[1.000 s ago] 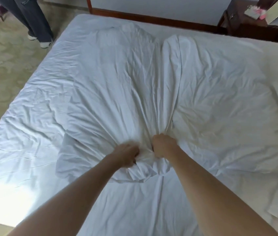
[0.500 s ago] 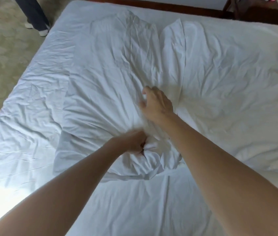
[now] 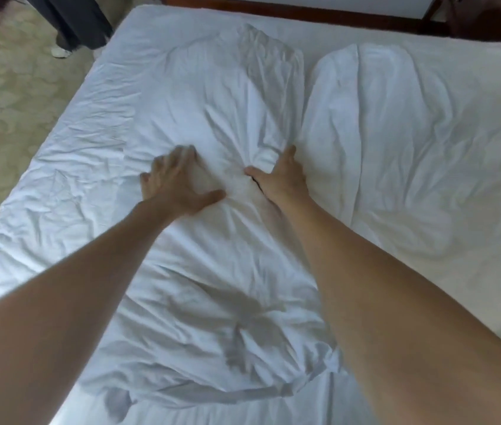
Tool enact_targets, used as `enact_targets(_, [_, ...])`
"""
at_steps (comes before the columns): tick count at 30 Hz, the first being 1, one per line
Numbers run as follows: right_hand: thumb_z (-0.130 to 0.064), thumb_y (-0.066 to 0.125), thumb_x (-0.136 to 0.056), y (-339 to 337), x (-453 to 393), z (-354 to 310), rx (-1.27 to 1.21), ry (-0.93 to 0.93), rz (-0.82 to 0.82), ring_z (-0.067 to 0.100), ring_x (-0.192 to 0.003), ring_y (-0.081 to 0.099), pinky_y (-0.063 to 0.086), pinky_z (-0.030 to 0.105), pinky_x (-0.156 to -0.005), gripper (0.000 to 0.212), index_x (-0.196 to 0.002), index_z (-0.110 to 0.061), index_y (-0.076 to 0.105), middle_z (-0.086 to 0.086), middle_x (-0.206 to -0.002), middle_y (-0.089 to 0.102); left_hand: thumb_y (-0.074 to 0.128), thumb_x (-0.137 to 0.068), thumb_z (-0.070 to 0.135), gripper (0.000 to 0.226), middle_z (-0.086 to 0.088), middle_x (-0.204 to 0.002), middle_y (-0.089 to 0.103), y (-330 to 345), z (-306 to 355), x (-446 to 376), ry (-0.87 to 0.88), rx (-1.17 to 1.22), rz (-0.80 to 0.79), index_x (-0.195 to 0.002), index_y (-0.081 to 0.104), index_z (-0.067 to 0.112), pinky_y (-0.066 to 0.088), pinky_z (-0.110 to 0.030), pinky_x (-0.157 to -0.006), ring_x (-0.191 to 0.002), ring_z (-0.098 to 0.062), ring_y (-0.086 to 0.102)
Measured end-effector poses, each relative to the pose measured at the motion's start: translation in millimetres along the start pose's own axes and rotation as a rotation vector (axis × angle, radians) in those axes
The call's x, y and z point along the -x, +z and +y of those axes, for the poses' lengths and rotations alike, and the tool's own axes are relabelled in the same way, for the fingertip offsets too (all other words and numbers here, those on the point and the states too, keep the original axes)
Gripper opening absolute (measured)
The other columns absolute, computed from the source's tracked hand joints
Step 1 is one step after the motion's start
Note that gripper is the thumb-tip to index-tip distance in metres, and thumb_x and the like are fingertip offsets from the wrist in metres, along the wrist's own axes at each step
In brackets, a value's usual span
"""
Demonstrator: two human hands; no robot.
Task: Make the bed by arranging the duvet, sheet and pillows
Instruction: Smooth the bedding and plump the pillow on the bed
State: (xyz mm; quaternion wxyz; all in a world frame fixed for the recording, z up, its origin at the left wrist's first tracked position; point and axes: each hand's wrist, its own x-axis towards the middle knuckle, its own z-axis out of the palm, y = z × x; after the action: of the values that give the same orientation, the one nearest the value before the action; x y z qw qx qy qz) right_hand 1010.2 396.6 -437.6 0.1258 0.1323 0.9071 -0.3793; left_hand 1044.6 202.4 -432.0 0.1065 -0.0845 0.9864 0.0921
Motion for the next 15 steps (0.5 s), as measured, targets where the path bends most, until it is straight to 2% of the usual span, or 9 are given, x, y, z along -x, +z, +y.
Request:
enact_targets(3, [-0.04,0.063,-0.093,-6,6,38,0.046,-0.095,0.042,0.035,-0.123,0.054,0.045,0.04,-0.1,0.071,-0.149,-0.012,0.029,0.016,-0.134,0.056,0.036,-0.079,0.082,0.087,0.004,-0.16,0.021,44,26,11,0.092,-0.054,-0.016,-0.15,0.022,0.032,0.024,-0.052,-0.113,-0.145,-0.027,0.022])
enact_targets(6, [-0.037,0.063,-0.093,-25,13,93,-0.02,0.008,0.134,0.033,-0.119,0.058,0.047,0.036,-0.097,0.057,-0.141,-0.012,0.044,0.013,-0.13,0.061,0.021,-0.088,0.075,0.071,0.007,-0.162,0.018,61,65,16,0.219,-0.049,-0.136,-0.15,0.019,0.04,0.018,-0.049,-0.116,-0.147,-0.025,0.017])
enact_targets(9, [-0.037,0.066,-0.091,-34,12,128,-0.063,0.123,0.099,0.029,-0.12,0.058,0.046,0.032,-0.095,0.058,-0.141,-0.013,0.046,0.008,-0.132,0.061,0.015,-0.088,0.076,0.073,0.005,-0.165,0.006,76,92,21,0.303,-0.184,-0.267,-0.153,0.007,0.044,0.007,-0.05,-0.119,-0.149,-0.034,0.006])
enact_targets(12, [-0.039,0.065,-0.092,-24,12,131,-0.092,0.1,0.128,0.026,-0.12,0.058,0.046,0.031,-0.094,0.06,-0.142,-0.016,0.044,0.005,-0.13,0.062,0.011,-0.086,0.079,0.077,0.003,-0.164,-0.012,89,90,20,0.29,-0.278,-0.329,-0.152,-0.01,0.045,-0.006,-0.054,-0.119,-0.149,-0.039,-0.01])
enact_targets(15, [-0.042,0.064,-0.091,-10,18,127,-0.05,0.081,0.179,0.027,-0.122,0.056,0.045,0.035,-0.096,0.071,-0.15,-0.019,0.033,0.004,-0.135,0.058,0.007,-0.084,0.08,0.079,0.002,-0.163,-0.019,93,77,20,0.269,-0.299,-0.341,-0.15,-0.017,0.044,-0.01,-0.057,-0.117,-0.148,-0.04,-0.016])
